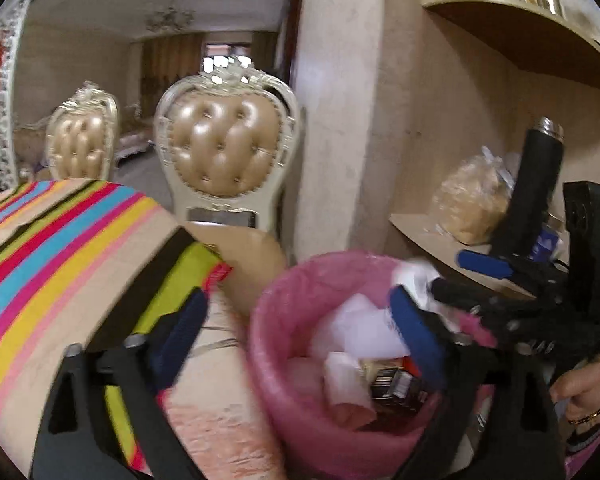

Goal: Collect trash

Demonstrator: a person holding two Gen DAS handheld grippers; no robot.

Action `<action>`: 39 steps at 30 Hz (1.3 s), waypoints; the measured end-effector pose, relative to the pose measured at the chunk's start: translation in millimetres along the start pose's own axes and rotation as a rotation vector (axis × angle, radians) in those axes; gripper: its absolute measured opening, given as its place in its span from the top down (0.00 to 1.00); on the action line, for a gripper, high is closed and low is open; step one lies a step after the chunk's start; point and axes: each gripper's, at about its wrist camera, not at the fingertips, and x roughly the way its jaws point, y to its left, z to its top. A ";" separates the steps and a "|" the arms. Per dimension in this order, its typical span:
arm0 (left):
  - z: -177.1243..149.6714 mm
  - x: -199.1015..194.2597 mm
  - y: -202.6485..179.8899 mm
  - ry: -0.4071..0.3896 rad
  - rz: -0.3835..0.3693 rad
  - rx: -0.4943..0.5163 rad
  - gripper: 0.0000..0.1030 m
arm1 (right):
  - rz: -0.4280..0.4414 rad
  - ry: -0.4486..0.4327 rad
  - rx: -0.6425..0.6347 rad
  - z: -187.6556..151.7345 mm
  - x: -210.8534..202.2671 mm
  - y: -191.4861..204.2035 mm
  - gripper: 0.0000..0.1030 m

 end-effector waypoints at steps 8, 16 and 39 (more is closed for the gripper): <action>-4.7 -71.0 26.8 -0.078 0.118 0.027 0.04 | -0.050 -0.044 -0.040 8.2 -51.7 30.1 0.17; -2.3 -139.0 25.5 -0.157 0.098 0.088 0.04 | -0.112 -0.013 -0.071 6.9 -100.6 77.8 0.17; -25.8 -143.0 11.1 -0.053 -0.068 0.096 0.04 | -0.223 0.014 0.037 -31.2 -130.8 93.9 0.17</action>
